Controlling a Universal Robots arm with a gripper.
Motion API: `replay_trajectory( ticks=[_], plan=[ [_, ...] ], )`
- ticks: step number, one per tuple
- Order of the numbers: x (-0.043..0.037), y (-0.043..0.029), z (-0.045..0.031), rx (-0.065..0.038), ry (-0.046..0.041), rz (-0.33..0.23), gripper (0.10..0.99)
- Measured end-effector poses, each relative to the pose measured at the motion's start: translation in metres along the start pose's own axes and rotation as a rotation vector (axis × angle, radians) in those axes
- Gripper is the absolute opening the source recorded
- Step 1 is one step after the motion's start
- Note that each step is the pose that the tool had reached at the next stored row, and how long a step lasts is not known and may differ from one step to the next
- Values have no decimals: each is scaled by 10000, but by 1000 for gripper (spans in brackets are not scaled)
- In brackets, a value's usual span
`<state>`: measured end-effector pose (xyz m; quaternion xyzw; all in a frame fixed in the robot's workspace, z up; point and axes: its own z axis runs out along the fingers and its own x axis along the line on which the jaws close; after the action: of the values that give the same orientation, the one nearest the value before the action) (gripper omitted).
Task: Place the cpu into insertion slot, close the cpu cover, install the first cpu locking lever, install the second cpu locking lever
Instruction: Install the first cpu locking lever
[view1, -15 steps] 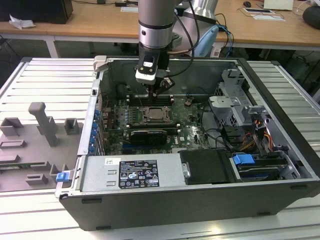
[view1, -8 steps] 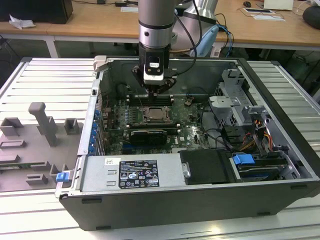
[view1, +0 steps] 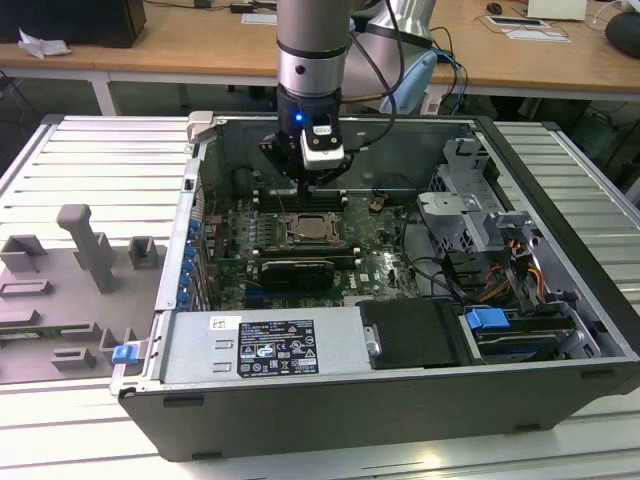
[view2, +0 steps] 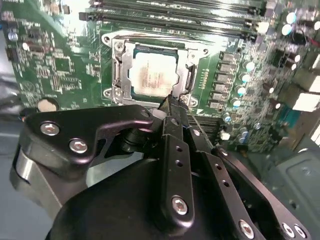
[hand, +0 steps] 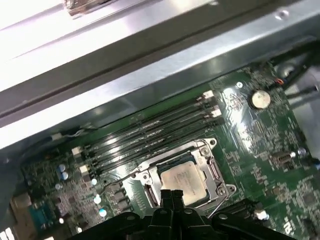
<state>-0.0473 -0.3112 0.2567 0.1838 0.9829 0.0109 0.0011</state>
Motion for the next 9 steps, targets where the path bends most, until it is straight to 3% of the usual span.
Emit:
replay_trajectory(
  ticks=[9],
  plan=[
    [0, 0, 0, 5, 55, -2517, 106]
  ],
)
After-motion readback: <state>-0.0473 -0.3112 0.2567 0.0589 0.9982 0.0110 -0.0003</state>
